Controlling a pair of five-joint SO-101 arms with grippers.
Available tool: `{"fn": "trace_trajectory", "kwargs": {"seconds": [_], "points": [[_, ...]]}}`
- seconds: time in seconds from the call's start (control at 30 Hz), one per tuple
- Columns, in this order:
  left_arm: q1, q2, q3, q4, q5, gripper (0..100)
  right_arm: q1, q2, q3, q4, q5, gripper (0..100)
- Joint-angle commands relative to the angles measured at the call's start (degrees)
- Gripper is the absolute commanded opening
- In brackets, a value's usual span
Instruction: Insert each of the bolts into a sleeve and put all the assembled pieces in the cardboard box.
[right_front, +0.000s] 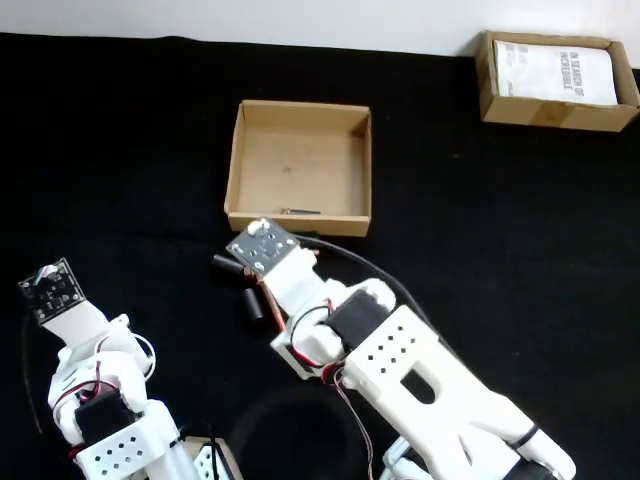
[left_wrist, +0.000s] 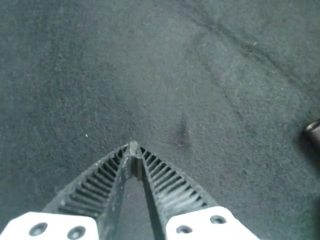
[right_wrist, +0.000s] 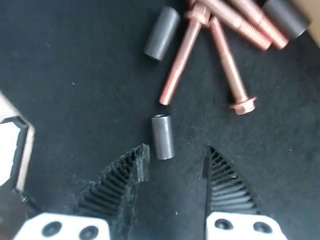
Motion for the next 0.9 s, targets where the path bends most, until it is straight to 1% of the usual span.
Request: {"fn": "trace_trajectory", "kwargs": {"seconds": [0.0,0.2,0.3,0.4,0.57,0.67,0.87], "points": [[0.7,-0.2,1.0,-0.1,-0.3,1,1.0,-1.7,5.3,-3.5,0.0,15.8],[0.7,-0.3,1.0,-0.2,-0.3,1,1.5,-1.6,12.1,-11.9,0.4,15.9],[0.7,-0.3,1.0,-1.4,-0.1,1,2.2,-1.6,15.2,-16.1,3.9,15.9],[0.7,-0.3,1.0,-2.2,-0.1,1,2.9,-1.6,16.9,-18.9,4.9,15.9],[0.7,-0.3,1.0,-2.2,0.0,1,4.7,0.0,17.4,-19.6,6.4,16.0],[0.7,-0.3,1.0,-2.2,0.0,1,6.5,4.4,16.6,-19.6,9.2,16.3],[0.7,-0.3,1.0,-2.2,0.0,1,7.3,14.5,8.6,-20.1,9.8,16.3]]}}
